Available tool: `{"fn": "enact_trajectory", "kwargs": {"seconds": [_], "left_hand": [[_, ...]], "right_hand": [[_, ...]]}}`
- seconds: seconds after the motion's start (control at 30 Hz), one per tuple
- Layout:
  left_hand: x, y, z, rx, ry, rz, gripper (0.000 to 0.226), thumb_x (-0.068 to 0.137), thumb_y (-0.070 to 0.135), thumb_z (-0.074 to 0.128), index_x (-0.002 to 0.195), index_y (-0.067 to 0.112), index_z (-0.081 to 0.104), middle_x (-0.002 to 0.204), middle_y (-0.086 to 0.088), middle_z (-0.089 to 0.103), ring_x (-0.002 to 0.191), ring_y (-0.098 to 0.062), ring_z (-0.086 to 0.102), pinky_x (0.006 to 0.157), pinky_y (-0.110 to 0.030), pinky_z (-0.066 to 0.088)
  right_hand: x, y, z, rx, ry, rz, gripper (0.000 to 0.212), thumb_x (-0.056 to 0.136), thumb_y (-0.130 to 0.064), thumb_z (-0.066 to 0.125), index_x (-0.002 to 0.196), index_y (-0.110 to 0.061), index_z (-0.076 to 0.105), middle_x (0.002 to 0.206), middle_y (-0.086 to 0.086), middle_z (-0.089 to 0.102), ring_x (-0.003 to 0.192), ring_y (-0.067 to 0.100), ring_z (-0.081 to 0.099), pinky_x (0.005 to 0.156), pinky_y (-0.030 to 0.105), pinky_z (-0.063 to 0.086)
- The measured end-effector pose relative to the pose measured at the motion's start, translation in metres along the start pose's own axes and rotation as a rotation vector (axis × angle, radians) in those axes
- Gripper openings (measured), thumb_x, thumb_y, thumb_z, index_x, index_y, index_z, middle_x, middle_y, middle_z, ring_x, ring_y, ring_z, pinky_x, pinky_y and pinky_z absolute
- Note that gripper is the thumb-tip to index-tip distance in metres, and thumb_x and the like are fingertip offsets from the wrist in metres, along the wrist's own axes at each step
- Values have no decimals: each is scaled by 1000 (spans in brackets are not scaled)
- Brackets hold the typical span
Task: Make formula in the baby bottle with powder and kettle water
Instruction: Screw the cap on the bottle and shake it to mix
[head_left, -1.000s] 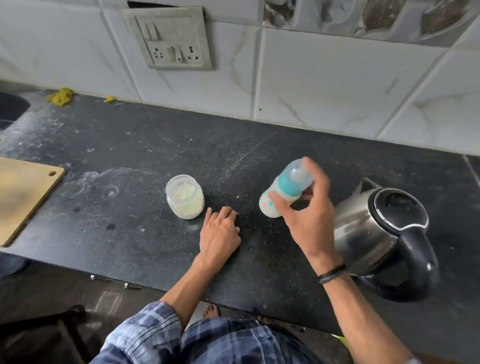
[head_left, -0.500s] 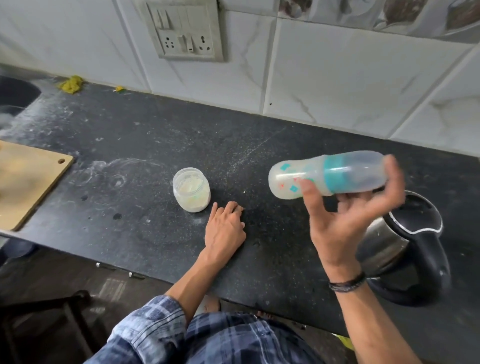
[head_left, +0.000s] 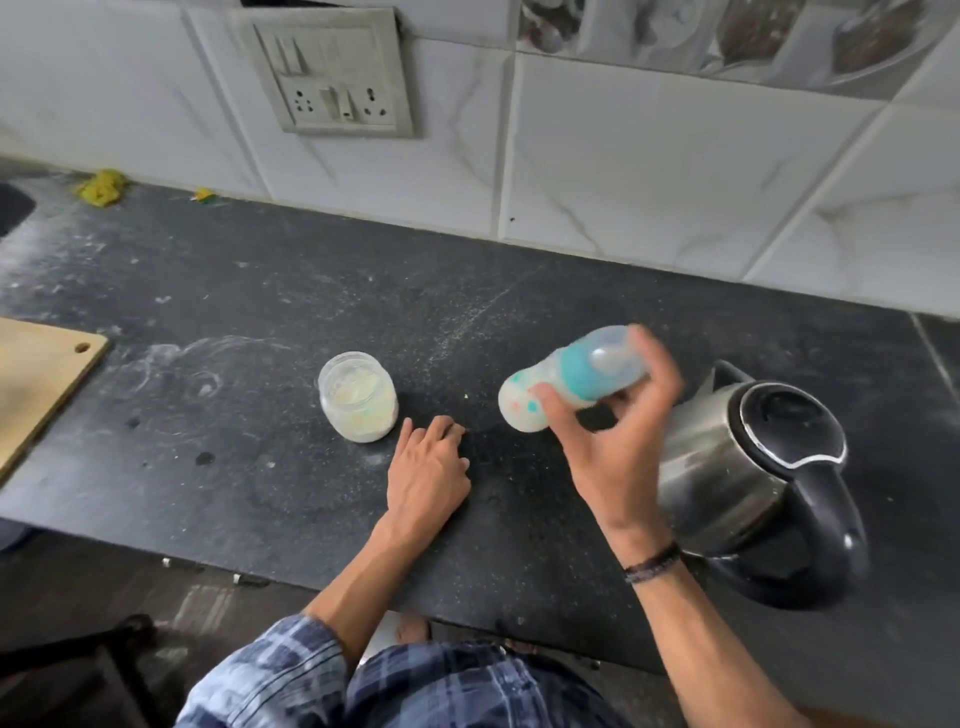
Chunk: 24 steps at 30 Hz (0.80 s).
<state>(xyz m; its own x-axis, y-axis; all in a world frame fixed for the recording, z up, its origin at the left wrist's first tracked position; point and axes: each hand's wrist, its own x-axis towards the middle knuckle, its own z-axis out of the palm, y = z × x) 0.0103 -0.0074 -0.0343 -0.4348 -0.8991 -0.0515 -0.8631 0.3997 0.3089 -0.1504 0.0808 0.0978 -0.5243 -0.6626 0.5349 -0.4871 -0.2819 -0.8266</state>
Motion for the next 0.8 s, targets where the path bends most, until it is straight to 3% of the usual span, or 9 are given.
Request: {"fn": "enact_trajectory", "kwargs": {"seconds": [0.13, 0.3, 0.47, 0.53, 0.6, 0.63, 0.8], "left_hand": [[-2, 3, 2, -15, -8, -5, 47, 94, 26, 61, 140, 18, 56, 141, 3, 52, 121, -24, 56, 125, -42, 11], [-1, 1, -2, 0, -2, 1, 46, 95, 27, 61, 140, 19, 57, 141, 4, 52, 121, -23, 57, 125, -43, 12], [-2, 5, 1, -9, -10, -8, 47, 95, 26, 59, 141, 19, 56, 141, 4, 52, 122, -23, 56, 125, -42, 11], [0, 6, 0, 2, -23, -10, 47, 96, 27, 58, 142, 19, 54, 143, 4, 50, 124, -23, 54, 125, -42, 10], [1, 3, -1, 10, -29, -6, 48, 96, 29, 58, 143, 19, 54, 144, 4, 50, 126, -23, 54, 126, -42, 9], [1, 3, -1, 14, -28, -4, 48, 96, 29, 58, 143, 20, 54, 144, 5, 50, 126, -22, 54, 126, -42, 9], [0, 4, 3, 4, -20, -17, 47, 95, 27, 60, 141, 18, 56, 142, 4, 51, 123, -24, 55, 125, -43, 11]], "right_hand": [[14, -25, -11, 47, 196, -209, 89, 80, -12, 82, 142, -7, 18, 142, 5, 28, 129, 11, 47, 98, 42, 55], [15, 4, -6, -70, -22, -22, 86, 80, -19, 89, 145, -34, 34, 147, -15, 46, 128, 20, 57, 93, 56, 56], [18, -17, -15, 3, 201, -211, 90, 79, -13, 83, 142, -7, 20, 142, 5, 31, 129, 12, 49, 97, 47, 57], [21, -5, -7, -120, 96, -111, 89, 79, -20, 86, 146, -15, 28, 143, 5, 41, 129, 10, 52, 99, 44, 56], [21, 7, -3, -235, -128, 31, 84, 80, -28, 88, 145, -35, 34, 144, -7, 52, 124, 16, 61, 98, 49, 56], [20, 10, -4, -245, -144, 55, 83, 80, -29, 88, 144, -38, 36, 143, -11, 53, 122, 18, 63, 96, 49, 57], [15, -3, -5, -86, 85, -95, 87, 83, -16, 87, 147, -17, 28, 145, 12, 44, 125, 33, 58, 96, 48, 57]]}}
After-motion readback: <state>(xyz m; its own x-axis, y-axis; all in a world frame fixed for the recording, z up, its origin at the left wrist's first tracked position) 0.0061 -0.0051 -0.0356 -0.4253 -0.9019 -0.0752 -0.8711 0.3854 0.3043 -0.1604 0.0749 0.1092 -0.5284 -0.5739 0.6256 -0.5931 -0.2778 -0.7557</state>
